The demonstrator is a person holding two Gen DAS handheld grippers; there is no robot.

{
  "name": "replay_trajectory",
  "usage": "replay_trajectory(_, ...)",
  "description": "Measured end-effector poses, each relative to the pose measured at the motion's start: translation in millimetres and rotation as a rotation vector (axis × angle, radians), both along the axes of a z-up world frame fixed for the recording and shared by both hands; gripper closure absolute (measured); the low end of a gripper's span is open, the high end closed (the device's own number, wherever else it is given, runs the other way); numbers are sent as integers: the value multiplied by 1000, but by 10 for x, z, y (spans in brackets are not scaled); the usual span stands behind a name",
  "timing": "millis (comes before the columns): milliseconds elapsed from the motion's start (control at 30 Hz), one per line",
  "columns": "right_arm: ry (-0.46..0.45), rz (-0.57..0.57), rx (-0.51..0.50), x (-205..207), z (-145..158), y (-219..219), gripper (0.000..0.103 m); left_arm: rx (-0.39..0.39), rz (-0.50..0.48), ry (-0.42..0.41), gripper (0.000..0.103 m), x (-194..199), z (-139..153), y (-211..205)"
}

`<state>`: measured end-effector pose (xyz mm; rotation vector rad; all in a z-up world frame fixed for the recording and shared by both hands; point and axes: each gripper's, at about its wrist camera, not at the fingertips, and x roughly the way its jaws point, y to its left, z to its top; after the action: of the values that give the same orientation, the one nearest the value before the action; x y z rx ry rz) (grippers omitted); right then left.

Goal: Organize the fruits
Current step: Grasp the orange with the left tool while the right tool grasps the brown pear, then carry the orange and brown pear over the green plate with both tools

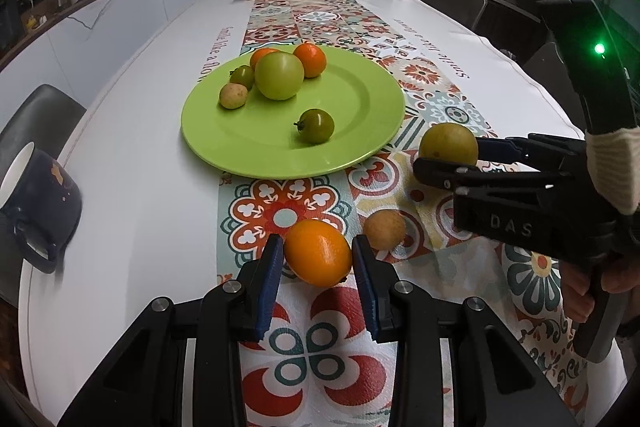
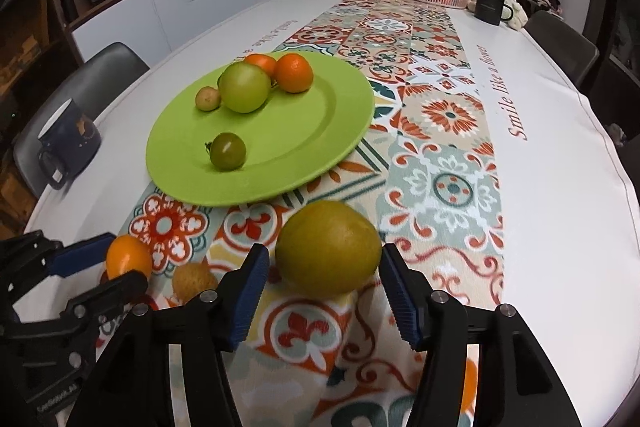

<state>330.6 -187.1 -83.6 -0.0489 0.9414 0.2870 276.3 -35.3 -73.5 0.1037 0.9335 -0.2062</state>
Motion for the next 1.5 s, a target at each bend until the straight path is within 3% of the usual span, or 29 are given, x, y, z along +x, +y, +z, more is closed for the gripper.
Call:
replay_trajectory(33,-4,-5,-2,13,-1,7,50,1,2,-1,68,11,1,9)
replay_trajectory(433,-38,9,1,-158,137,26,51,-13,10,-22,68,-24,120,45)
replay_trajectory(867,-144,7,71,-419,725,18,51,-16,15,-115,68,-159,619,103)
replay_trajectory(1200,-213,31,83,-201,1069,140,51,13,16,-193,68,114,919,199)
replay_trajectory(1500,-145,38,72,248,858,240,51,14,13,-160,68,545,760,273)
